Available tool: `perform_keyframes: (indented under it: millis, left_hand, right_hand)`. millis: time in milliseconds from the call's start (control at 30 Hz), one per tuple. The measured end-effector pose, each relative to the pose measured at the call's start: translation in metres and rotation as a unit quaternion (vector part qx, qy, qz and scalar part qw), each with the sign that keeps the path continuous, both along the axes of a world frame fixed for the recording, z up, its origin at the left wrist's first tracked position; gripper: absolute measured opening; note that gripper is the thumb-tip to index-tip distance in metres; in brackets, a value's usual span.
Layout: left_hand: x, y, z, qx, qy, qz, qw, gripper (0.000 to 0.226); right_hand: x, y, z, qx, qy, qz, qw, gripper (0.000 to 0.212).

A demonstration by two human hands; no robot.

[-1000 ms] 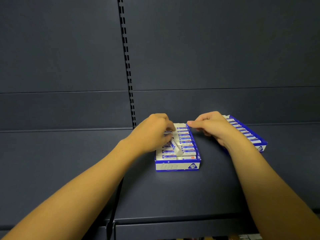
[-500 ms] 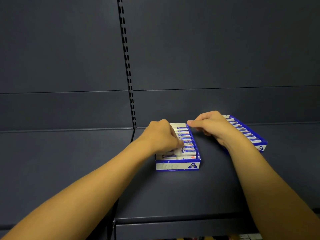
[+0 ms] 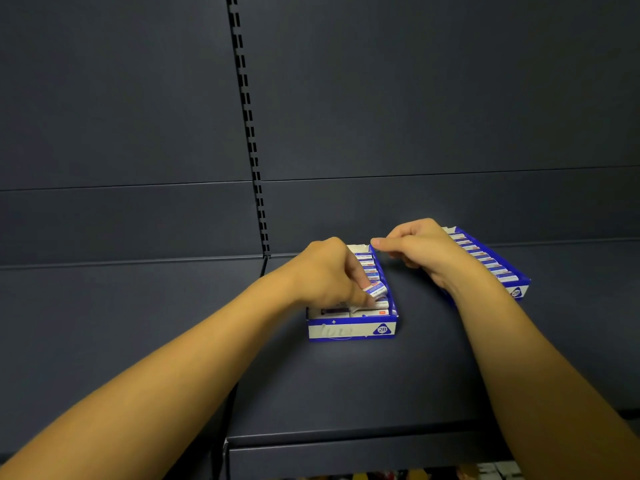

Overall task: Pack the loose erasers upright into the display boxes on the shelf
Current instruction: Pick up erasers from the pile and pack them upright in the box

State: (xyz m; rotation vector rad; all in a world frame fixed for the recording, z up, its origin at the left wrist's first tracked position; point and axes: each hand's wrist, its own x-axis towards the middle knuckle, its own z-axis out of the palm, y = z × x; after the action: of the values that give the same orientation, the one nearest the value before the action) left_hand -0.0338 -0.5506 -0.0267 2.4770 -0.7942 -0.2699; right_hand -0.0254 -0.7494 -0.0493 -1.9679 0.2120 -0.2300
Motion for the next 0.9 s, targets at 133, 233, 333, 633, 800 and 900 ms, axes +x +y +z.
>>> perform_keyframes:
  millis: [133,233,333,633,800,900]
  left_hand:
    - [-0.0018,-0.0032,0.0032,0.069,-0.045,-0.069,0.994,0.026]
    - [-0.0011,-0.008,0.0022,0.106,-0.095,-0.094,0.985,0.031]
    - [-0.002,-0.01,-0.0017,0.114,-0.131,-0.116,0.978,0.031]
    - [-0.0006,-0.009,-0.0047,0.114,-0.187,-0.156,0.963,0.027]
    - [-0.001,-0.0088,-0.0036,0.148,-0.203,-0.179,0.951,0.027]
    - [0.0003,-0.0086,-0.0029,0.138,-0.196,-0.173,0.955,0.028]
  right_hand:
    - [0.0008,0.0004,-0.0001,-0.001,-0.001,0.003,1.0,0.03]
    - [0.0001,0.0006,0.0,-0.001,0.0,0.001,1.0,0.029]
    - [-0.0006,0.0,0.0002,0.001,-0.003,-0.001,1.0,0.025]
    - [-0.0007,0.0006,0.0008,-0.008,0.001,-0.001,1.0,0.026]
    - [-0.0004,0.0,-0.0004,-0.005,-0.005,-0.002,1.0,0.025]
    - [-0.0012,-0.0001,-0.0009,-0.009,-0.005,-0.005,1.0,0.026]
